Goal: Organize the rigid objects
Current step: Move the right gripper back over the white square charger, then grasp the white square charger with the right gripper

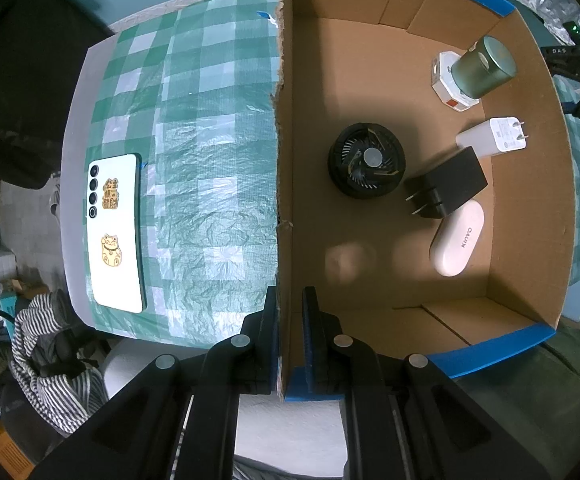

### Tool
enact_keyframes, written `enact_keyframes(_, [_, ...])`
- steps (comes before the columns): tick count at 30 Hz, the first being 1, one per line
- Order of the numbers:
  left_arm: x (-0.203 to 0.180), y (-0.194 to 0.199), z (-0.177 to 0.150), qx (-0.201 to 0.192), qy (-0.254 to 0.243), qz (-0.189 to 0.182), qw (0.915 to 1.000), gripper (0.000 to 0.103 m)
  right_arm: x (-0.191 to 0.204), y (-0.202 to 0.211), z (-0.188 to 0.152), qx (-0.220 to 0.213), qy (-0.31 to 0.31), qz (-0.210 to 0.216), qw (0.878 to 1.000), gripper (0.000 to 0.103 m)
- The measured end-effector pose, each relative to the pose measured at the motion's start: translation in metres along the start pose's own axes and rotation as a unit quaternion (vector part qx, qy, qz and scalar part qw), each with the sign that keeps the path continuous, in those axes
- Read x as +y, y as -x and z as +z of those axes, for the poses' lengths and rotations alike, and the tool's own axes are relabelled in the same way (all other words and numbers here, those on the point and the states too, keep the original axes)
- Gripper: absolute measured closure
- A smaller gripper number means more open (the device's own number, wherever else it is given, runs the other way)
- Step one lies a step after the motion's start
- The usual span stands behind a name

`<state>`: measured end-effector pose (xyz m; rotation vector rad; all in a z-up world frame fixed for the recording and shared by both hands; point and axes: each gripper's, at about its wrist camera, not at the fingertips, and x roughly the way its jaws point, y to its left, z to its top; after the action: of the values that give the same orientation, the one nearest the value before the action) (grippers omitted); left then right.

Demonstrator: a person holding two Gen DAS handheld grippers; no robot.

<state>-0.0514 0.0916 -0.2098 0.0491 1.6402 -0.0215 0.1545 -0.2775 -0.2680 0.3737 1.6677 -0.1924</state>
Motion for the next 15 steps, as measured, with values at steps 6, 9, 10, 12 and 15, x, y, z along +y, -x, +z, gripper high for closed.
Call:
enact_keyframes(6, [0.001,-0.003,0.0,0.003,0.003,0.0,1.0,0.093,-0.002,-0.005,-0.001,0.005,0.002,0.001,1.0,0.047])
enact_keyframes(9, [0.002,-0.003,0.0,0.003,0.004,0.0,1.0,0.093,0.005,-0.006,-0.004,0.002,0.037,-0.019,0.999,0.052])
enact_keyframes(10, [0.002,-0.003,0.0,0.003,0.004,0.0,1.0,0.093,0.007,-0.006,-0.006,0.001,0.05,-0.026,0.998,0.053])
enact_keyframes(12, [0.002,-0.003,0.0,0.003,0.003,0.001,1.0,0.093,0.013,-0.007,-0.009,-0.001,0.086,-0.039,0.996,0.054])
enact_keyframes(15, [0.002,-0.003,0.0,0.003,0.003,0.001,1.0,0.093,0.017,-0.008,-0.013,-0.005,0.126,-0.052,0.991,0.054])
